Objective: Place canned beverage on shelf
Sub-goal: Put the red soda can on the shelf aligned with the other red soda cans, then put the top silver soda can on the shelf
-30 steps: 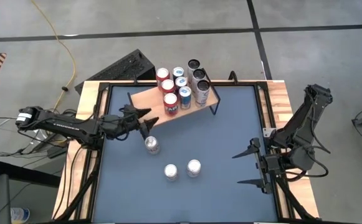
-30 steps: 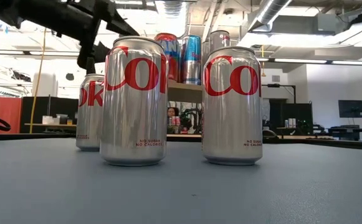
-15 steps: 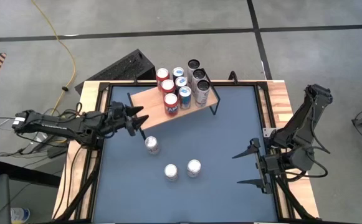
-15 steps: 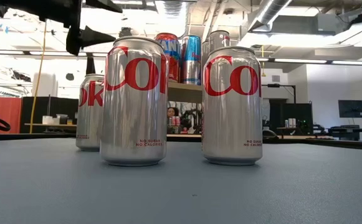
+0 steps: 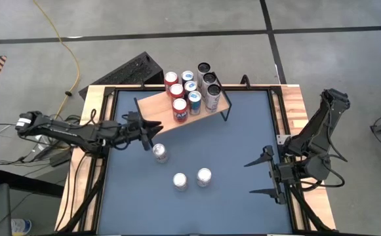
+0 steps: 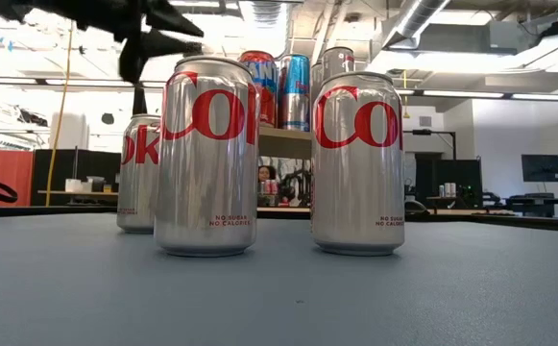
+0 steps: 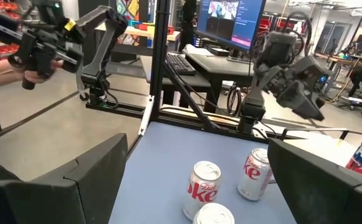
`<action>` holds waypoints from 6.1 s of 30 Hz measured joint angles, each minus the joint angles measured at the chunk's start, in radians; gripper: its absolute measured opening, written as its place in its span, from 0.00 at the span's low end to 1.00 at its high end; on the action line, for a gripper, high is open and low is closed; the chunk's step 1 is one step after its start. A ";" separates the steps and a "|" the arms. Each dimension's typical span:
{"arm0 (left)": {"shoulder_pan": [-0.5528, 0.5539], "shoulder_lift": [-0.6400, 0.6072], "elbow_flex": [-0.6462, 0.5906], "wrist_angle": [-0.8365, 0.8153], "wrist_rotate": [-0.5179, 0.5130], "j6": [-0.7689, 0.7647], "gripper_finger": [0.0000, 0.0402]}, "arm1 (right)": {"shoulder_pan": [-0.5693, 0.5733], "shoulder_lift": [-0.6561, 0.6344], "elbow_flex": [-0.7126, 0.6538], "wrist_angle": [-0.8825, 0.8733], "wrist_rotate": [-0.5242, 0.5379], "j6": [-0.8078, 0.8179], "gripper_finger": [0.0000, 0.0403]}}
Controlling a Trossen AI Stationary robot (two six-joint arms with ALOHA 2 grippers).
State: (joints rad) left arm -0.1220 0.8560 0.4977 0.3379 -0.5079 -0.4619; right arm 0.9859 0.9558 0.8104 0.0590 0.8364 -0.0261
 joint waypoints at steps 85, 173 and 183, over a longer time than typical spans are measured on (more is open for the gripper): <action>0.068 0.455 0.331 -0.164 -0.248 0.109 0.00 | 0.001 0.000 0.000 -0.007 -0.001 0.064 0.94; -0.305 0.694 0.719 0.033 0.426 0.255 0.46 | -0.060 0.124 0.000 -0.135 -0.027 0.213 0.94; -0.364 0.683 1.139 -0.747 0.187 0.453 0.52 | -0.060 0.124 0.000 -0.137 -0.027 0.212 0.94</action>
State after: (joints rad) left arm -0.4859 1.5392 1.6363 -0.4087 -0.3208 -0.0088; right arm 0.9257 1.0794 0.8104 -0.0780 0.8091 0.1864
